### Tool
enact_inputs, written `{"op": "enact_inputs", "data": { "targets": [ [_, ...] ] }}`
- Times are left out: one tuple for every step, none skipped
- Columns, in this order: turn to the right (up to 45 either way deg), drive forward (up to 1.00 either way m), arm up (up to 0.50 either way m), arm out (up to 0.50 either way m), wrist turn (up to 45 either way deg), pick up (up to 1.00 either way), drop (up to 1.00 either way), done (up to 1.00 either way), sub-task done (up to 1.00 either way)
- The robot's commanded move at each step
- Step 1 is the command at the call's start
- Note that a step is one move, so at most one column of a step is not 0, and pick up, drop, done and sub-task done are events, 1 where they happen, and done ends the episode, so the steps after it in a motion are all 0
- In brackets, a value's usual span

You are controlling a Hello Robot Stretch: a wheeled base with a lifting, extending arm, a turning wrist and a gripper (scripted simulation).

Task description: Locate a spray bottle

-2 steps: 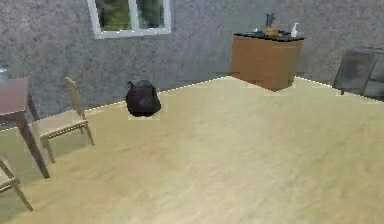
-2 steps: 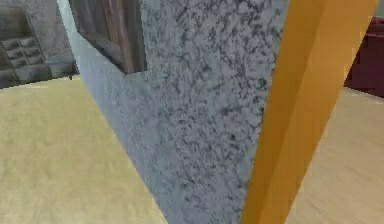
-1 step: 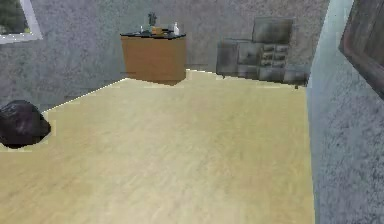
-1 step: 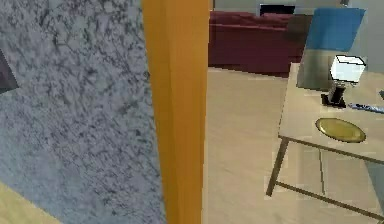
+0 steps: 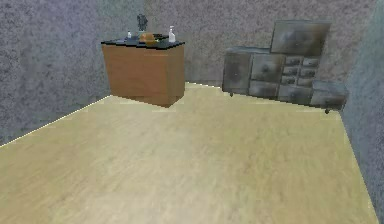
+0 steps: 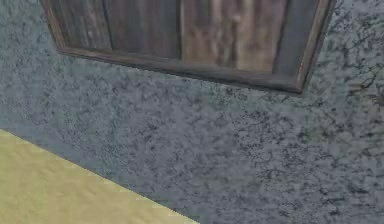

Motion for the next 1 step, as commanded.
{"op": "enact_inputs", "data": {
  "targets": [
    [0.0,1.0,0.0,0.0,0.0,0.0,0.0,0.0,0.0]
  ]
}}
